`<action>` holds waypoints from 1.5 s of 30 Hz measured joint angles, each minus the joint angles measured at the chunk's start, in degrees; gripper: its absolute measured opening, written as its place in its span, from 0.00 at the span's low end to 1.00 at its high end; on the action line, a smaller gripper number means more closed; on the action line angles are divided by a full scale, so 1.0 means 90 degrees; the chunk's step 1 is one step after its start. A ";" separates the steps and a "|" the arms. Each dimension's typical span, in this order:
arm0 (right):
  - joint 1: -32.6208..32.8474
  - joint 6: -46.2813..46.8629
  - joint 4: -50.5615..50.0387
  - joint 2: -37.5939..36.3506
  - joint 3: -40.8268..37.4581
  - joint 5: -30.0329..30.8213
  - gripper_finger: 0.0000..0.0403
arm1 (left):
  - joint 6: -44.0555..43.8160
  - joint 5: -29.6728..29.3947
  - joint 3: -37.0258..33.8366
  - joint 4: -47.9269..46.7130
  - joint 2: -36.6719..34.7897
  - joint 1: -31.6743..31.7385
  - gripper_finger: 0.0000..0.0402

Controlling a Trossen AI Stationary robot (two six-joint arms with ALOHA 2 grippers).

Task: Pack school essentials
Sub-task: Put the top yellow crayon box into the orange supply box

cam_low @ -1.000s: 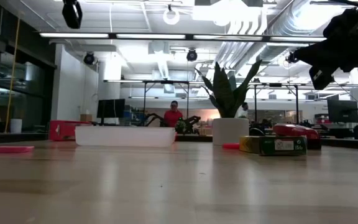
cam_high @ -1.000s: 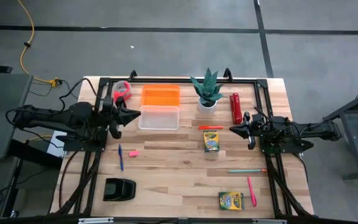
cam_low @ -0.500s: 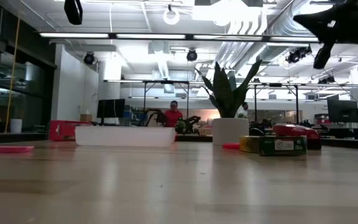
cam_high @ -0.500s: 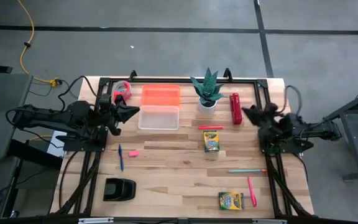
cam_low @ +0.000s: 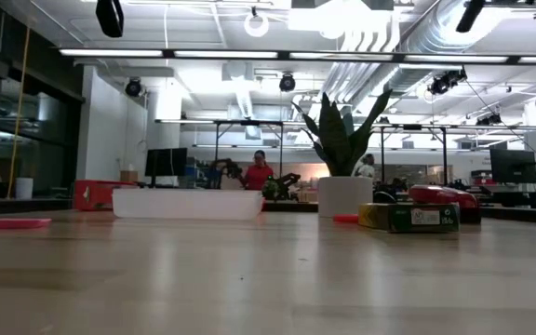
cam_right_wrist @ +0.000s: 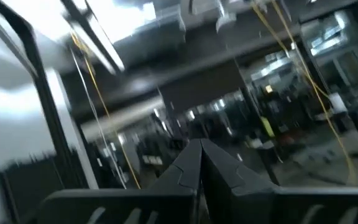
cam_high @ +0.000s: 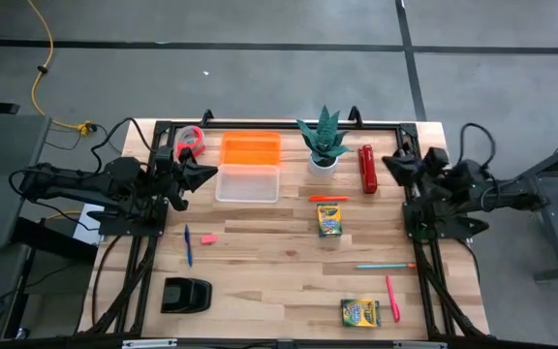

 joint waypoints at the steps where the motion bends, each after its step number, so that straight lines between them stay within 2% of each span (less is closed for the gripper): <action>1: -0.0002 -0.0045 -0.0238 0.0151 0.0174 0.0000 0.00 | 0.0011 0.0000 0.0000 0.0000 0.0000 0.0000 0.00; 8: -0.0001 -0.0141 -0.1131 0.0737 0.0939 0.0000 0.00 | 0.0052 -0.0002 0.0000 -0.0002 0.0000 0.0000 0.00; 11: 0.0001 -0.0059 -0.1144 0.0830 0.0987 0.0042 0.00 | 0.0058 -0.0007 0.0000 -0.0002 0.0000 0.0000 0.00; 16: -0.0002 0.0359 -0.1195 0.0910 0.0993 0.0600 0.00 | 0.0165 -0.0014 0.0000 0.0000 0.0000 0.0000 0.00; 19: -0.0002 0.0441 -0.1218 0.0990 0.0993 0.0630 0.00 | 0.0165 -0.0087 0.0000 0.0002 0.0000 0.0000 0.00; 23: -0.0001 0.1127 -0.1379 0.1297 0.1000 0.0655 0.02 | 0.0165 -0.0161 0.0000 0.0000 0.0000 0.0000 0.00; 29: 0.0001 0.2879 -0.2842 0.2076 0.1000 0.0640 0.19 | 0.0163 -0.0162 0.0000 0.0000 0.0000 -0.0001 0.00; 33: 0.0001 0.4505 -0.4278 0.2618 0.1000 -0.0089 0.35 | 0.0165 -0.0188 0.0000 -0.0001 0.0000 0.0000 0.00; 35: 0.0001 0.4994 -0.4992 0.2919 0.1000 -0.0451 0.42 | 0.0164 -0.0244 0.0000 -0.0003 0.0000 0.0000 0.00; 38: 0.0001 0.5856 -0.5890 0.3397 0.1000 -0.0609 0.49 | 0.0163 -0.0330 0.0000 -0.0005 0.0000 0.0000 0.00; 41: -0.0002 0.6533 -0.6231 0.3880 0.1000 -0.0621 0.53 | 0.0164 -0.0346 0.0000 -0.0005 0.0000 0.0000 0.00; 45: 0.0001 0.7013 -0.6042 0.4511 0.1000 -0.0637 0.55 | 0.0204 -0.0347 0.0000 -0.0007 0.0000 0.0000 0.00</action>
